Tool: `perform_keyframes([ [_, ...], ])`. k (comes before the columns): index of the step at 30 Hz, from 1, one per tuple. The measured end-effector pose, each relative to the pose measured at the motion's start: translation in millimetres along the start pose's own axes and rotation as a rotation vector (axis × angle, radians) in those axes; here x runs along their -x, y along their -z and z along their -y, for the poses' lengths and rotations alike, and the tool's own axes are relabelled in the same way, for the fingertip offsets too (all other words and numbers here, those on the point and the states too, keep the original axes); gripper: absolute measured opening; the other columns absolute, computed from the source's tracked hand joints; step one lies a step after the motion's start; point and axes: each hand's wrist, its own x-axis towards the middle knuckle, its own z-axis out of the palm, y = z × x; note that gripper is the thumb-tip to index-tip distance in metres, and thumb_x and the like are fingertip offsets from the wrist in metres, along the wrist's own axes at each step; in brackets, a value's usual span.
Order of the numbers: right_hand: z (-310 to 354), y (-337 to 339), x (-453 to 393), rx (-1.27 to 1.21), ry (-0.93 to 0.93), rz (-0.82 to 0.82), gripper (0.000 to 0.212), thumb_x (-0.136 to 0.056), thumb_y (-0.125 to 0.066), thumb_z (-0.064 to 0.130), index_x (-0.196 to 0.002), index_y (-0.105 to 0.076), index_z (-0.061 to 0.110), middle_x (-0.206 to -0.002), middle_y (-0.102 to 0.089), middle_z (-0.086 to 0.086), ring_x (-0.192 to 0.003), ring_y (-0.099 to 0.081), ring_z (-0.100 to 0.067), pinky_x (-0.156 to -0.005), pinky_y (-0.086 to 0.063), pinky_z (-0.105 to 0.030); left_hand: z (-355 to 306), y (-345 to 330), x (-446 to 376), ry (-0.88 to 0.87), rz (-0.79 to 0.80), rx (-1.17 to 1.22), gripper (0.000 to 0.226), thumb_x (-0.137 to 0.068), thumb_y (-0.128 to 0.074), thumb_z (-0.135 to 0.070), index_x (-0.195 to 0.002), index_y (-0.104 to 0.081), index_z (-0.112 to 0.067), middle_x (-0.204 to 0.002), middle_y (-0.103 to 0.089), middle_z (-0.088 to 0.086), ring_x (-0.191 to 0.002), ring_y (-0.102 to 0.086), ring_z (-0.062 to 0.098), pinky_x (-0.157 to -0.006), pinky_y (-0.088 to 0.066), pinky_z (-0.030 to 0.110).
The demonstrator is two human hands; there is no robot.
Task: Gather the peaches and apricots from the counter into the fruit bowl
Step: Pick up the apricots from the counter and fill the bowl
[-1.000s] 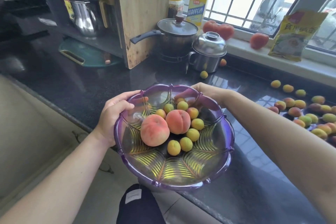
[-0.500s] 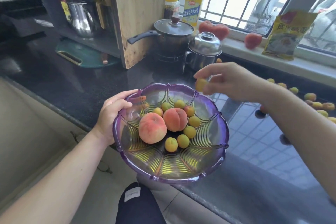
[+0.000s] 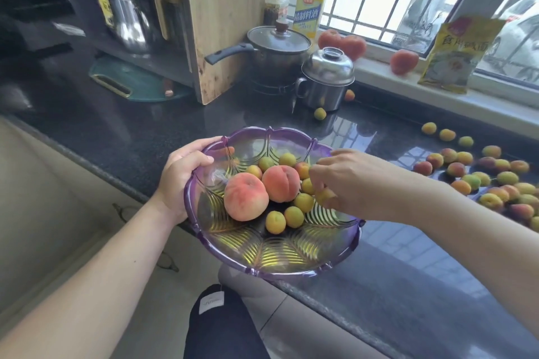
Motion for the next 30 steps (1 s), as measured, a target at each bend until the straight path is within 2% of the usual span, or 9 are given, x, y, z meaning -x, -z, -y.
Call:
perform_keyframes([
  [8, 0.9, -8.1, -3.8, -0.167, -0.085, 0.033, 0.018, -0.090, -0.070, 0.026, -0.094, -0.054, 0.019, -0.096, -0.048, 0.005, -0.085, -0.057, -0.021, -0.072, -0.048, -0.036, 1.1, 3.4, -1.4, -0.020, 0.000, -0.022, 0.047, -0.079, -0.052, -0.010, -0.121, -0.072, 0.000, -0.111, -0.080, 0.014, -0.100, -0.078, 0.024, -0.079, -0.064, 0.029],
  [12, -6.5, -3.9, 0.2, -0.218, -0.066, 0.020, 0.018, -0.088, -0.072, 0.034, -0.088, -0.056, 0.026, -0.095, -0.049, 0.009, -0.082, -0.054, -0.012, -0.070, -0.046, -0.027, 2.0, 5.0, -1.1, -0.031, 0.003, -0.045, 0.046, -0.081, -0.052, -0.012, -0.121, -0.073, -0.002, -0.115, -0.078, 0.017, -0.103, -0.078, 0.026, -0.080, -0.064, 0.030],
  [14, -22.3, 2.4, -1.4, -0.305, -0.050, -0.192, 0.017, -0.086, -0.074, 0.033, -0.081, -0.060, 0.025, -0.089, -0.053, 0.010, -0.076, -0.053, -0.007, -0.068, -0.043, -0.020, 2.5, 6.1, -1.2, -0.037, 0.007, -0.054, 0.045, -0.082, -0.052, -0.013, -0.121, -0.073, -0.002, -0.115, -0.078, 0.017, -0.103, -0.078, 0.027, -0.079, -0.064, 0.031],
  [17, -72.1, -5.8, -24.8, -0.421, -0.235, -0.530, 0.009, -0.086, -0.075, 0.017, -0.081, -0.068, 0.015, -0.080, -0.060, 0.005, -0.075, -0.057, -0.016, -0.074, -0.046, -0.029, 3.5, 7.2, -2.1, -0.026, -0.004, -0.044, 0.047, -0.081, -0.053, -0.011, -0.123, -0.073, -0.001, -0.117, -0.078, 0.020, -0.104, -0.078, 0.030, -0.081, -0.066, 0.035],
  [18, -92.0, -16.4, -38.4, -0.435, -0.354, -0.521, 0.003, -0.088, -0.072, 0.014, -0.087, -0.070, 0.017, -0.084, -0.061, 0.005, -0.081, -0.060, -0.020, -0.078, -0.046, -0.031, 3.6, 7.3, -2.4, -0.024, -0.009, -0.045, 0.047, -0.081, -0.053, -0.011, -0.123, -0.073, -0.002, -0.118, -0.078, 0.020, -0.104, -0.078, 0.031, -0.081, -0.066, 0.035],
  [20, -124.3, -46.6, -66.2, -0.384, -0.521, -0.347, 0.024, -0.093, -0.064, 0.015, -0.113, -0.070, 0.025, -0.105, -0.060, -0.001, -0.100, -0.061, -0.027, -0.087, -0.046, -0.033, 3.9, 6.8, -2.5, -0.026, -0.014, -0.056, 0.047, -0.081, -0.053, -0.012, -0.122, -0.073, -0.003, -0.120, -0.077, 0.021, -0.106, -0.078, 0.031, -0.081, -0.065, 0.033],
  [23, -139.2, -79.0, -105.2, -0.339, -0.543, -0.146, 0.053, -0.097, -0.057, 0.022, -0.147, -0.045, 0.033, -0.134, -0.045, -0.009, -0.113, -0.056, -0.034, -0.096, -0.048, -0.042, 3.5, 6.1, -2.7, -0.024, -0.012, -0.046, 0.047, -0.081, -0.053, -0.011, -0.122, -0.073, -0.001, -0.119, -0.078, 0.021, -0.106, -0.078, 0.030, -0.081, -0.064, 0.032],
  [26, -144.6, -86.4, -137.8, -0.242, -0.577, -0.157, 0.052, -0.100, -0.049, 0.033, -0.151, -0.036, 0.031, -0.129, -0.044, -0.016, -0.117, -0.052, -0.041, -0.096, -0.048, -0.048, 4.7, 5.9, -3.9, -0.013, -0.021, -0.011, 0.048, -0.079, -0.052, -0.008, -0.121, -0.073, 0.000, -0.116, -0.079, 0.021, -0.105, -0.078, 0.031, -0.085, -0.066, 0.036],
  [30, -144.3, -84.3, -146.3, -0.230, -0.597, -0.193, 0.026, -0.102, -0.048, 0.027, -0.124, -0.055, 0.015, -0.111, -0.053, -0.022, -0.104, -0.056, -0.046, -0.088, -0.047, -0.045, 5.0, 5.6, -3.7, -0.001, -0.022, 0.004, 0.047, -0.079, -0.052, -0.007, -0.121, -0.073, 0.000, -0.115, -0.079, 0.021, -0.105, -0.078, 0.031, -0.087, -0.066, 0.036],
])
